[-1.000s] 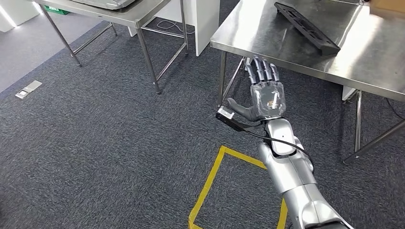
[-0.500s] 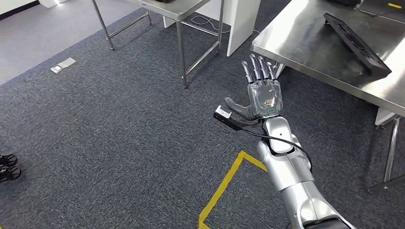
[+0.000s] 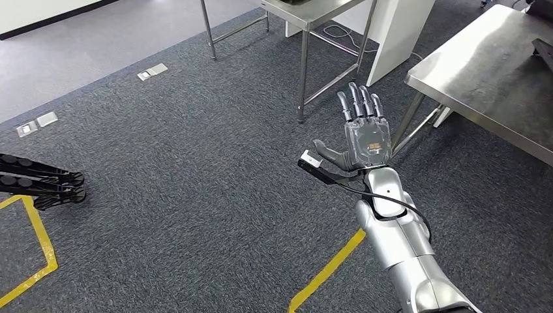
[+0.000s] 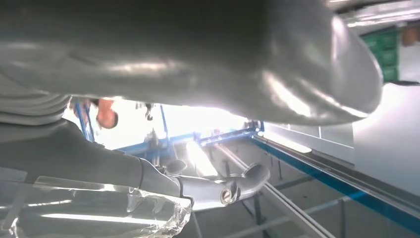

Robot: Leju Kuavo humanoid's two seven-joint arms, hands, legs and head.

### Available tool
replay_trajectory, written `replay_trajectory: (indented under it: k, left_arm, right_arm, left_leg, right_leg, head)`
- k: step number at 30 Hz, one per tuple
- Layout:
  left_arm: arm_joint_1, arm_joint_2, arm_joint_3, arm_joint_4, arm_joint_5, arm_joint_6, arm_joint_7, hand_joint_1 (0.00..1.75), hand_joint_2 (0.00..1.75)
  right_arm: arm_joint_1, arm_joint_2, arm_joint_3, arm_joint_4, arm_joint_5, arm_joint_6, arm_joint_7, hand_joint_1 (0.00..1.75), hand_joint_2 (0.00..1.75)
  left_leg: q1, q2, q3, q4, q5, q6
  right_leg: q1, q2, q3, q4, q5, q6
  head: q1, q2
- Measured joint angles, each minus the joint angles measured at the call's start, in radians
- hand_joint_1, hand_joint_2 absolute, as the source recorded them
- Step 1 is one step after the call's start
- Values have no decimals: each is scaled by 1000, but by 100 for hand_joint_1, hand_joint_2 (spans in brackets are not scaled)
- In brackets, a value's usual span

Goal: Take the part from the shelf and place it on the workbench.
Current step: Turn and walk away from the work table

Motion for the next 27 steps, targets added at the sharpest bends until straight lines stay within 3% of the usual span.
replay_trajectory:
  k: [2,4,5,7,9,11,13,14,15,17,19,20,21,23,24,26,27]
  left_arm:
    - [-4,1,0,0,0,1,0,0,0]
    - [-6,0,0,0,0,1,1,0,0]
    - [-6,0,0,0,0,1,1,0,0]
    - [-6,1,0,0,0,2,2,0,0]
    - [-8,1,0,0,0,2,2,0,0]
    - [-11,1,0,0,0,2,3,0,0]
    - [-12,0,0,0,-1,2,6,0,0]
    - [-12,-1,1,0,-3,2,8,0,0]
    - [-14,-2,1,0,-6,2,9,0,0]
    - [-19,-3,1,0,-10,3,10,0,0]
    - [-23,-2,1,-1,-12,6,10,0,0]
    - [-23,-2,1,-1,-12,7,10,0,0]
    - [-22,-2,1,-1,-12,8,9,0,0]
    - [-20,-2,2,-1,-12,9,8,0,0]
    - [-20,-2,2,-1,-12,10,7,0,0]
    - [-20,0,3,-1,-12,17,5,0,0]
    - [-19,1,4,-1,-12,20,5,0,0]
  right_arm:
    - [2,2,0,0,0,-1,0,0,0]
    - [5,1,0,0,1,-1,0,0,0]
    - [6,2,0,0,1,-1,0,0,0]
    - [6,6,1,0,2,-1,0,0,0]
    - [2,11,2,0,3,-1,0,0,0]
    - [-2,14,2,2,-3,-1,-3,0,0]
    - [-3,20,3,6,-21,-1,-15,0,0]
    - [-1,23,3,8,-33,-1,-25,0,0]
    - [1,25,3,11,-43,-3,-34,0,0]
    - [9,25,4,21,-57,-11,-49,0,0]
    - [22,22,6,37,-69,-20,-57,0,0]
    - [28,22,6,44,-72,-23,-58,0,0]
    - [30,22,7,49,-74,-25,-60,0,0]
    - [27,22,7,55,-76,-29,-61,0,0]
    - [25,22,7,58,-78,-30,-61,0,0]
    - [23,25,9,60,-89,-31,-62,0,0]
    - [24,28,10,61,-96,-31,-61,0,0]
  left_leg:
    - [4,72,-61,123,-63,-12]
    - [13,92,-122,239,-105,-21]
    - [16,95,-127,246,-99,-24]
    - [21,111,-74,146,-42,-25]
    - [17,165,5,8,6,-18]
    - [10,189,35,-43,15,-7]
    - [8,158,36,-47,19,5]
    - [9,145,39,-51,21,12]
    - [11,131,41,-55,25,19]
    - [13,102,43,-58,28,30]
    - [12,66,42,-57,29,34]
    - [12,47,42,-57,28,34]
    - [12,30,42,-56,28,34]
    - [12,0,42,-51,27,31]
    - [11,-13,40,-48,26,28]
    - [9,-33,34,-45,25,19]
    - [9,-42,32,-46,27,13]
  right_leg:
    - [1,-27,5,-2,-3,-9]
    - [2,-57,7,-2,-6,-12]
    - [2,-71,7,-1,-7,-13]
    - [1,-97,10,-1,-11,-10]
    - [7,-118,16,-1,-17,-2]
    - [15,-138,23,-2,-24,9]
    - [14,-158,29,-4,-31,19]
    - [12,-148,29,4,-40,23]
    - [9,-125,20,29,-55,25]
    - [4,-59,-33,143,-105,20]
    - [4,-30,-103,274,-146,19]
    - [4,-26,-120,298,-147,23]
    - [3,-24,-119,279,-130,29]
    - [-3,2,-66,142,-64,45]
    - [-5,19,-37,77,-35,46]
    - [-5,37,-11,18,-10,37]
    - [-1,28,-8,19,-9,29]
  head:
    - [-7,0]
    - [-9,0]
    - [-9,0]
    - [-10,0]
    - [-11,0]
    - [-7,0]
    - [-3,0]
    - [-2,0]
    - [-1,0]
    - [4,0]
    - [7,0]
    - [8,0]
    - [9,0]
    - [11,0]
    - [11,0]
    - [11,0]
    - [10,0]
